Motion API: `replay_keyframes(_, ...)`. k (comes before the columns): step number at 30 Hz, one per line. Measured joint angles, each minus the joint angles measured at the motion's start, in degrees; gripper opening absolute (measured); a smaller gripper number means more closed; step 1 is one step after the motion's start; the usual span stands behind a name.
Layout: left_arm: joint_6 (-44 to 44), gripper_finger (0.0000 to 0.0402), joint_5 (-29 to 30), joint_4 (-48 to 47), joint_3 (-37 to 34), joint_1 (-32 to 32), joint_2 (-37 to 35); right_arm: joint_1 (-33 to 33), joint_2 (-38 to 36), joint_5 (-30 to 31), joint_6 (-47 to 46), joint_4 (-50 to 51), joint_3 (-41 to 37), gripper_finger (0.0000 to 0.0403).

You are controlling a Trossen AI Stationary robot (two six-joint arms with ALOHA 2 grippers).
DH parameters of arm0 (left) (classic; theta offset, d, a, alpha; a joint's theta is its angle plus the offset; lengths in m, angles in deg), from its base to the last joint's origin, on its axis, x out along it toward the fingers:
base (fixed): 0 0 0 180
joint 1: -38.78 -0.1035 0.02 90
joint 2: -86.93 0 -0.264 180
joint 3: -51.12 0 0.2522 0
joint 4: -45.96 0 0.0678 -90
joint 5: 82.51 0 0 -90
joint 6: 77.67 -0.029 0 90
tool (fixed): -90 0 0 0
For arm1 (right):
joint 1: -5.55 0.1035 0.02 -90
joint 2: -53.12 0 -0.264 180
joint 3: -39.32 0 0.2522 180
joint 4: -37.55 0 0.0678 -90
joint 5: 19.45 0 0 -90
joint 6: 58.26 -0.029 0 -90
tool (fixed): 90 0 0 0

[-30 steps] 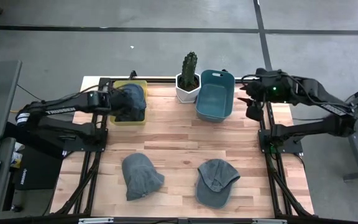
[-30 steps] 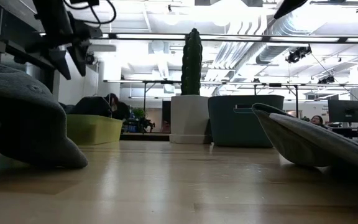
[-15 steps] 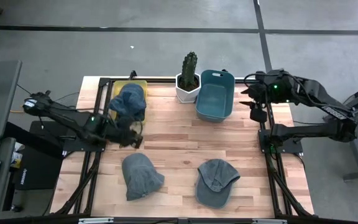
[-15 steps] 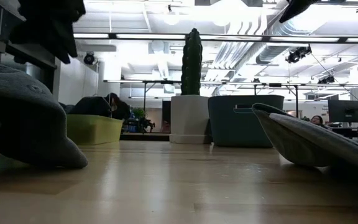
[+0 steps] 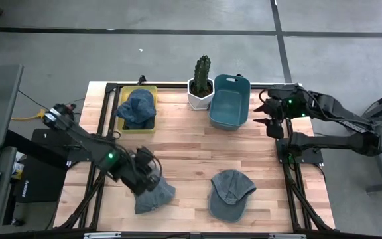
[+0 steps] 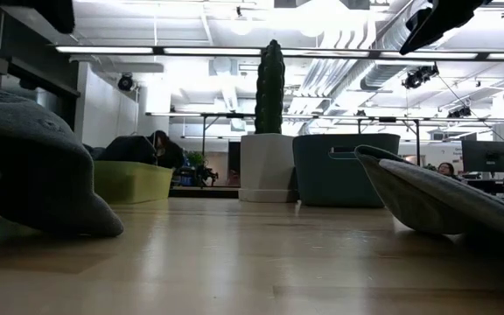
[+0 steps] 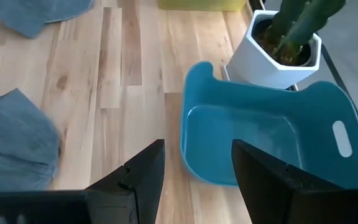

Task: Pick & Place hat
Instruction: Put the left gray cap into the blue bin

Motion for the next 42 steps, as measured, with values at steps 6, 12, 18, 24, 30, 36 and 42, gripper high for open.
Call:
replay_keyframes(6,-0.1,0.0001,-3.8,-8.4,12.2,2.2,11.6,0.0,-0.9,-1.4,0.0,-1.0,-1.4,0.0181)
replay_keyframes(12,-0.1,0.0,-4.3,-11.7,23.0,4.8,21.6,0.0,-1.2,-1.7,-0.2,-1.6,-1.4,0.0181)
replay_keyframes(18,0.2,0.0,-7.4,-15.1,31.2,6.9,29.1,0.0,-1.1,-1.7,-0.2,-1.7,-1.4,0.0181)
replay_keyframes(24,-0.2,0.0,-12.3,-16.1,35.0,8.4,33.4,0.0,-1.1,-1.6,-0.1,-1.7,-1.4,0.0181)
replay_keyframes(30,-1.7,0.0,-12.3,-15.7,40.0,8.7,36.2,0.0,-1.1,-1.6,-0.8,-1.7,-1.3,0.0181)
replay_keyframes(36,-5.0,0.0,-12.1,-11.3,42.7,8.7,37.6,0.0,-1.1,-3.1,-3.3,-1.3,-1.3,0.0181)
replay_keyframes(42,6.4,0.0,-12.7,-8.6,42.7,8.7,37.5,0.0,-1.1,-6.9,-4.6,1.9,-1.3,0.0181)
